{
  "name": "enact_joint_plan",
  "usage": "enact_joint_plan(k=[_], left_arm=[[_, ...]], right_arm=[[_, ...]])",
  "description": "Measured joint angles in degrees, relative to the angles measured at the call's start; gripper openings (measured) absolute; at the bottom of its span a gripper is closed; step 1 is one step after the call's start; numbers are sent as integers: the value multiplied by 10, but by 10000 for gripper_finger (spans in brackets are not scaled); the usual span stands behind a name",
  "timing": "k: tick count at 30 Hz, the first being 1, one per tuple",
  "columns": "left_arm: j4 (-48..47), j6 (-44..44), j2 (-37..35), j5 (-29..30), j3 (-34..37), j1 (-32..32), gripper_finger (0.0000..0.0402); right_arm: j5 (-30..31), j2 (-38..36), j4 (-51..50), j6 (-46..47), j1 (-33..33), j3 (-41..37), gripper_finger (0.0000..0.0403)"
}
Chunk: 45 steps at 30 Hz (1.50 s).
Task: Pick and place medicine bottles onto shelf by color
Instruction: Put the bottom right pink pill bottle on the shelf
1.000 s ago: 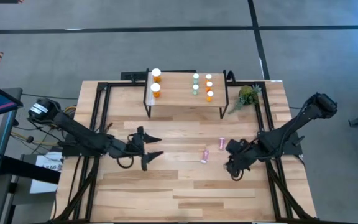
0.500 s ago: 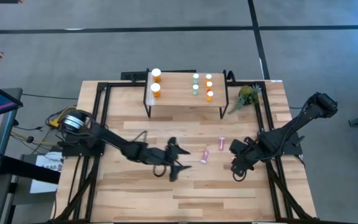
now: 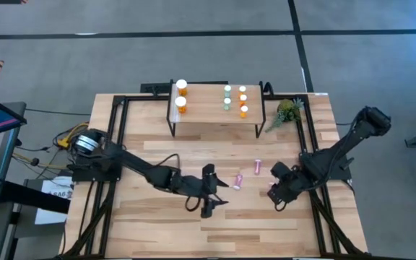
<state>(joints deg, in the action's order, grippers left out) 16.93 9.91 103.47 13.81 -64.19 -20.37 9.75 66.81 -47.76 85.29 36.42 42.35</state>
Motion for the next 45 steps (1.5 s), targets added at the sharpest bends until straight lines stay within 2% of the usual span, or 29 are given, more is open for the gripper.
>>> enact_joint_plan(k=[2,8,10,12,17,21,27,36,45], left_arm=[[-2,-23,-39,29,9,-21,267],[13,-88,-153,209,82,-98,251],[48,-97,-185,243,119,-114,245],[104,-123,-215,238,168,-124,240],[353,-169,-263,164,306,-124,234],[459,-153,-283,164,377,-114,234],[467,-139,-289,167,394,-107,234],[464,-133,-286,165,393,-104,234],[463,-129,-286,168,393,-104,234]], right_arm=[[3,0,15,37,18,-16,216],[18,0,78,128,69,-86,216],[35,0,98,149,78,-101,216],[39,0,114,160,82,-112,216],[45,0,119,173,82,-118,216],[61,0,122,184,81,-118,212],[80,21,129,198,81,-117,201],[84,108,168,209,81,-116,186],[46,117,169,123,80,-112,184]])
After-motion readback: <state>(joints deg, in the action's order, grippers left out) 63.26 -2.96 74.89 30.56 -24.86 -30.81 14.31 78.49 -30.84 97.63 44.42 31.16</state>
